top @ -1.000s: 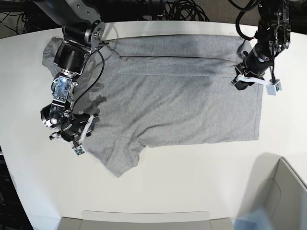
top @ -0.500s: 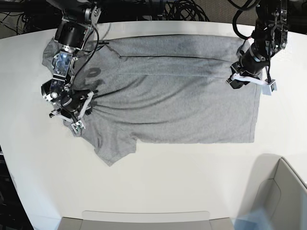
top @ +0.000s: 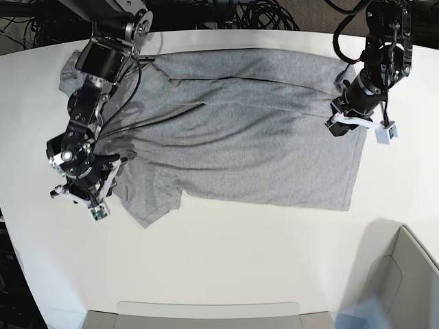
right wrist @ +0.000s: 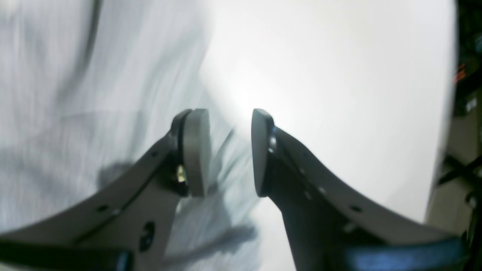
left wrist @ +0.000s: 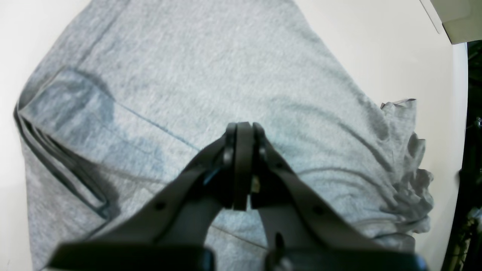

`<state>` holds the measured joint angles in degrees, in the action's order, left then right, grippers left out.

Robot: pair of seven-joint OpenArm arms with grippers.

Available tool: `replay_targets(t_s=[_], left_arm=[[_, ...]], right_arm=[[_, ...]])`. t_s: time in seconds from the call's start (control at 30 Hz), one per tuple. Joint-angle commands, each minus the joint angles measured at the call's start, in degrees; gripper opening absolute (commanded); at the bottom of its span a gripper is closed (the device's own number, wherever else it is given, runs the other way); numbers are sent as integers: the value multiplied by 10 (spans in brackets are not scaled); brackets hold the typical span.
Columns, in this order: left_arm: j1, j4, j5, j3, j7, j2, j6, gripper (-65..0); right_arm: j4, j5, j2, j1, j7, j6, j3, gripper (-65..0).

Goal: Fold the T-shirt properly
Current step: 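Release the shoulder and reach the right gripper to the hem corner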

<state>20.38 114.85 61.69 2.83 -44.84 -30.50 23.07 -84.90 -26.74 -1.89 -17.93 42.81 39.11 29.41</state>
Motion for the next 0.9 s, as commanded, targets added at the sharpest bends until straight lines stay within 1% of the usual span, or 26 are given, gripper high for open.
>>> replay_targets(t_s=[0.0, 0.07, 0.17, 0.23, 0.27, 0.37, 0.4, 0.47, 0.57, 0.63, 0.73, 0.77, 0.87], left_arm=[[0, 8, 9, 2, 1, -7, 6, -650], [1, 8, 9, 2, 1, -7, 6, -650], [1, 8, 9, 2, 1, -7, 6, -650], [1, 8, 9, 2, 1, -7, 6, -650], [2, 8, 9, 2, 1, -7, 6, -650], [2, 8, 9, 2, 1, -7, 6, -650], [7, 8, 9, 2, 1, -7, 6, -650], [11, 8, 9, 2, 1, -7, 6, -650], [13, 8, 9, 2, 1, -7, 6, -650], [13, 8, 9, 2, 1, -7, 6, -650], [13, 8, 9, 2, 1, -7, 6, -650], [13, 8, 9, 2, 1, -7, 6, -650], [9, 8, 9, 2, 1, -7, 6, -650]], right_arm=[[11, 2, 4, -27, -6, 9, -3, -462], [56, 1, 8, -66, -6, 9, -2, -437], [158, 1, 33, -122, -10, 9, -5, -367], [234, 3, 48, -159, -19, 9, -5, -339], [265, 4, 55, -171, -32, 9, -5, -337], [352, 4, 63, -195, -109, 9, -2, -338], [379, 4, 69, -197, -135, 1, -4, -338], [431, 4, 79, -201, -168, -25, -6, -338], [516, 4, 91, -220, -199, -42, -4, -338], [553, 4, 98, -225, -215, -52, -1, -338], [576, 4, 100, -222, -240, -91, -3, -338], [581, 4, 100, -221, -244, -95, -4, -338], [609, 1, 100, -219, -242, -88, -6, -338]])
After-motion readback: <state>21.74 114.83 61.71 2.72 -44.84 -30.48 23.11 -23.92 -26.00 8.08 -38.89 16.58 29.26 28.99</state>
